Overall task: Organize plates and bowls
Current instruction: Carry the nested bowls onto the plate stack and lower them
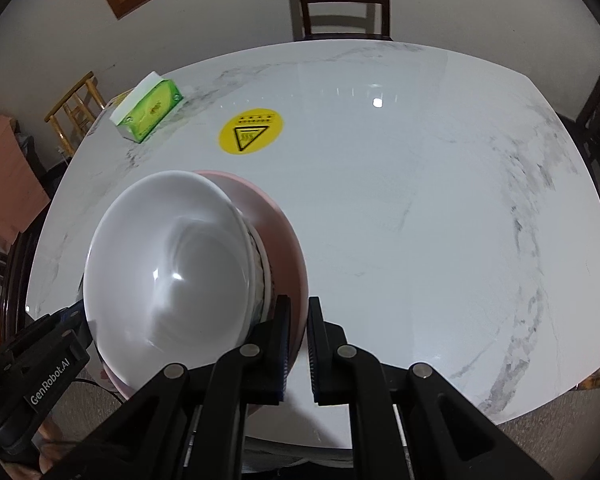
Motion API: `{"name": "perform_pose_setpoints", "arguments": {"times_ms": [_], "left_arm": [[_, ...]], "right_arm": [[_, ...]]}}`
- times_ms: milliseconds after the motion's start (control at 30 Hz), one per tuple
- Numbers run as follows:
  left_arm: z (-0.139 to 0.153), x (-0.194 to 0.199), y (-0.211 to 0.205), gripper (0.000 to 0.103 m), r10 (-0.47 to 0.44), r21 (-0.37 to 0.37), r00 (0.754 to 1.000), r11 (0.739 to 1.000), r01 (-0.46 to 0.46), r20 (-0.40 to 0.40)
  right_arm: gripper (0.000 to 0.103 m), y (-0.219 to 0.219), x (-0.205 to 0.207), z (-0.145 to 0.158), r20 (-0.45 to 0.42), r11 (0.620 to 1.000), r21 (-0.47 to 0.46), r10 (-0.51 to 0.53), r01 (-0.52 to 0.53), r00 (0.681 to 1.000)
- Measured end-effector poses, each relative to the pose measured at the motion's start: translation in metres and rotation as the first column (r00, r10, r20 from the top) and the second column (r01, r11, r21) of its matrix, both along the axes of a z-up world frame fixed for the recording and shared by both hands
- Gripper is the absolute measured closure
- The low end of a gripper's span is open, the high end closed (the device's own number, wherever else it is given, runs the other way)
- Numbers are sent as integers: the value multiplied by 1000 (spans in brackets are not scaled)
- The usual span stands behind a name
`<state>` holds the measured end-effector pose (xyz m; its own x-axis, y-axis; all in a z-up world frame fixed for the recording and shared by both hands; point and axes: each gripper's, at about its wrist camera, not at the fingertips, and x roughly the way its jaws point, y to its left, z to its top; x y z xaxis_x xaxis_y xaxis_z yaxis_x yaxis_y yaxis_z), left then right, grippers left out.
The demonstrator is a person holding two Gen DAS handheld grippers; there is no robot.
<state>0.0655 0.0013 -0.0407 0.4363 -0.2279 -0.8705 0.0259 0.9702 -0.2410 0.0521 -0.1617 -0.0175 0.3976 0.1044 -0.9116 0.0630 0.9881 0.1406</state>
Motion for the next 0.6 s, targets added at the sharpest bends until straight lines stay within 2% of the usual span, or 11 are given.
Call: {"name": "perform_pose_setpoints", "arguments": {"times_ms": [600], "left_arm": [[15, -10, 71, 98, 97, 11, 995, 995, -97, 20]], "right_arm": [[95, 76, 10, 15, 7, 992, -17, 123, -123, 992]]}}
